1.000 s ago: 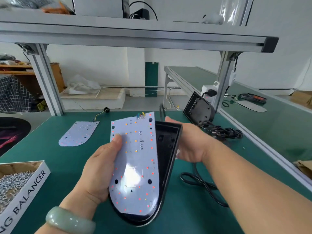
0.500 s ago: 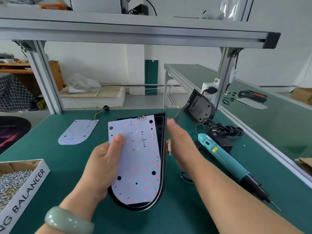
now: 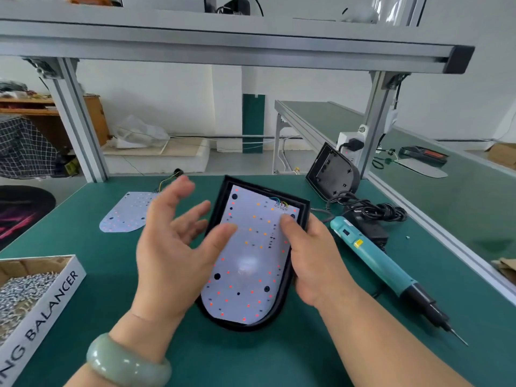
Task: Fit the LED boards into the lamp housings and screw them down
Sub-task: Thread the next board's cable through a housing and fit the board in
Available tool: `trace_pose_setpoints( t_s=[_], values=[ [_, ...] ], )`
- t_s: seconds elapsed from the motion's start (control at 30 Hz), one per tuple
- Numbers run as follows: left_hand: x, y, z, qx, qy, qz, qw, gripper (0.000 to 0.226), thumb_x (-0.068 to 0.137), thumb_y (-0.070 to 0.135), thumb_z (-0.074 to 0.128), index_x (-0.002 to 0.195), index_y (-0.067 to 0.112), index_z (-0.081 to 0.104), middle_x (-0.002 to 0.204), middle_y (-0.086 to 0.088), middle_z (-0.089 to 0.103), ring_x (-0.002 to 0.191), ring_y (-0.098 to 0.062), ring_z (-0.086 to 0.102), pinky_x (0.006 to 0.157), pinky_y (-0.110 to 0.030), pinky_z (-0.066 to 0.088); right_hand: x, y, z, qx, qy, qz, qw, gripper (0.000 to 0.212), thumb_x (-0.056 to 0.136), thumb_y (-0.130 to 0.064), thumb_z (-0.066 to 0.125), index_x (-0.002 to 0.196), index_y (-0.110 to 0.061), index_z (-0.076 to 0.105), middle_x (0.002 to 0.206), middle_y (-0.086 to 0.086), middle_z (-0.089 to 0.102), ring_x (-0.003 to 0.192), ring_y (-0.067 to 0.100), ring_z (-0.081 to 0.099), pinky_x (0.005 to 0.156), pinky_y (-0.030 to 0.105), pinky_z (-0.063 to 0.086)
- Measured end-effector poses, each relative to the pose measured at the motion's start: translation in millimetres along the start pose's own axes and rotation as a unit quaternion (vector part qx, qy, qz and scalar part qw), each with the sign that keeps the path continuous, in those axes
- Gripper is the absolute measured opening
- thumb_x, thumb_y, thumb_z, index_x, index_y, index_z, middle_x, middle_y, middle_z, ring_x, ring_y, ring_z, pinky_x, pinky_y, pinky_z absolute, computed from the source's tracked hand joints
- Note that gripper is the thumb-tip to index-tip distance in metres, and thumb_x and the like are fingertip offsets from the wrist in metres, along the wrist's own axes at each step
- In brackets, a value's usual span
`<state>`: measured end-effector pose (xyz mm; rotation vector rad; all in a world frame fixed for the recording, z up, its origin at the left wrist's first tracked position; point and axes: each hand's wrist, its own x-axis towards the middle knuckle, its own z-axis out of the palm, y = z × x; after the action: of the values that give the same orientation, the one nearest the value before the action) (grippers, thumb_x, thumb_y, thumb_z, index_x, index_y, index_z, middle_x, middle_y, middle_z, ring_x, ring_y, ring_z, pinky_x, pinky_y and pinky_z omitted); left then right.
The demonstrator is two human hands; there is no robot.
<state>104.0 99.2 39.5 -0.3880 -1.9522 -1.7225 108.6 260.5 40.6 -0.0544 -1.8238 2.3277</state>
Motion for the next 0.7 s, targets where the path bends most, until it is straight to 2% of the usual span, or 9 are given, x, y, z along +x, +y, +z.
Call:
trace_pose_setpoints(
  t_s=[0.07, 0.13, 0.2, 0.3, 0.4, 0.47, 0.53, 0.6, 0.7],
  values=[
    [4.4, 3.0, -2.5, -0.001, -0.043, -0.064, 0.997, 0.058, 0.065, 0.04, 0.076, 0.112, 0.057, 0.047, 0.116, 0.021, 0.063, 0.099, -0.002, 0.066, 0.081, -0.027, 0.051, -2.9, -0.3, -0.6, -0.004, -0.014, -0.007, 1.0, 0.015, 0.099, -0.012, 0.047, 0.098, -0.014, 0.063, 0.098, 0.005, 0.073, 0.087, 0.018, 0.068, 0.082, 0.038, 0.055],
    [4.4, -0.9, -0.6, 0.017, -0.089, -0.117, 0.989, 0.028, 0.079, 0.028, 0.074, 0.097, 0.046, 0.062, 0.092, 0.013, 0.074, 0.085, -0.012, 0.071, 0.07, -0.031, 0.054, -7.3, 1.5, 1.5, -0.012, -0.032, -0.021, 0.999, 0.015, 0.098, -0.012, 0.049, 0.097, -0.016, 0.064, 0.098, 0.004, 0.074, 0.088, 0.017, 0.068, 0.082, 0.037, 0.056],
    [5.2, -4.3, 1.7, 0.013, -0.066, -0.134, 0.989, 0.019, 0.085, 0.016, 0.069, 0.088, 0.035, 0.066, 0.082, 0.011, 0.074, 0.074, -0.014, 0.072, 0.062, -0.032, 0.055, -10.0, 3.4, 3.8, -0.011, -0.038, -0.041, 0.998, 0.012, 0.097, -0.014, 0.054, 0.095, -0.018, 0.065, 0.097, 0.002, 0.074, 0.09, 0.018, 0.07, 0.081, 0.035, 0.057],
    [7.7, -4.6, 0.1, -0.026, -0.061, -0.147, 0.987, 0.021, 0.082, 0.014, 0.073, 0.09, 0.032, 0.065, 0.085, 0.011, 0.074, 0.075, -0.014, 0.072, 0.062, -0.029, 0.054, -8.4, 3.1, 5.0, -0.003, -0.027, -0.059, 0.998, 0.012, 0.093, -0.009, 0.06, 0.089, -0.018, 0.066, 0.09, 0.003, 0.075, 0.084, 0.021, 0.07, 0.077, 0.036, 0.058],
    [7.9, -0.2, 2.9, -0.06, -0.073, -0.151, 0.984, 0.019, 0.079, 0.027, 0.073, 0.088, 0.042, 0.066, 0.091, 0.01, 0.074, 0.082, -0.014, 0.071, 0.071, -0.035, 0.055, -5.2, -2.0, 3.4, -0.003, -0.038, -0.081, 0.996, 0.019, 0.089, -0.004, 0.063, 0.08, -0.019, 0.068, 0.083, 0.001, 0.074, 0.077, 0.017, 0.069, 0.071, 0.03, 0.058],
    [7.8, 3.7, 6.4, -0.048, -0.055, -0.13, 0.989, 0.02, 0.086, 0.026, 0.069, 0.081, 0.045, 0.066, 0.085, 0.014, 0.073, 0.077, -0.006, 0.07, 0.067, -0.029, 0.052, -4.2, -3.7, 3.0, 0.003, -0.047, -0.092, 0.995, 0.022, 0.089, -0.002, 0.063, 0.077, -0.02, 0.07, 0.082, 0.0, 0.074, 0.077, 0.015, 0.069, 0.068, 0.027, 0.058],
    [8.7, 7.5, 9.0, -0.035, -0.036, -0.116, 0.992, 0.018, 0.086, 0.028, 0.068, 0.079, 0.044, 0.067, 0.08, 0.015, 0.073, 0.072, -0.006, 0.068, 0.064, -0.028, 0.051, -3.7, -2.7, 1.7, 0.025, -0.059, -0.091, 0.994, 0.023, 0.088, -0.004, 0.065, 0.077, -0.022, 0.073, 0.085, 0.002, 0.075, 0.079, 0.016, 0.07, 0.068, 0.026, 0.057],
    [9.3, 10.8, 10.3, -0.035, -0.028, -0.111, 0.993, 0.005, 0.078, 0.038, 0.07, 0.08, 0.042, 0.067, 0.08, 0.013, 0.073, 0.075, -0.014, 0.069, 0.067, -0.036, 0.056, -4.4, -3.4, 0.3, 0.05, -0.081, -0.088, 0.992, 0.015, 0.084, -0.012, 0.067, 0.081, -0.024, 0.074, 0.09, 0.004, 0.075, 0.084, 0.018, 0.07, 0.073, 0.028, 0.056],
    [6.5, 12.9, 10.4, -0.044, -0.005, -0.103, 0.994, 0.007, 0.074, 0.04, 0.065, 0.08, 0.04, 0.068, 0.082, 0.01, 0.074, 0.08, -0.021, 0.07, 0.077, -0.047, 0.057, -5.3, -2.9, -3.0, 0.011, -0.071, -0.093, 0.993, 0.011, 0.087, -0.016, 0.064, 0.086, -0.024, 0.072, 0.095, 0.001, 0.074, 0.089, 0.016, 0.069, 0.08, 0.034, 0.056]
  ],
)
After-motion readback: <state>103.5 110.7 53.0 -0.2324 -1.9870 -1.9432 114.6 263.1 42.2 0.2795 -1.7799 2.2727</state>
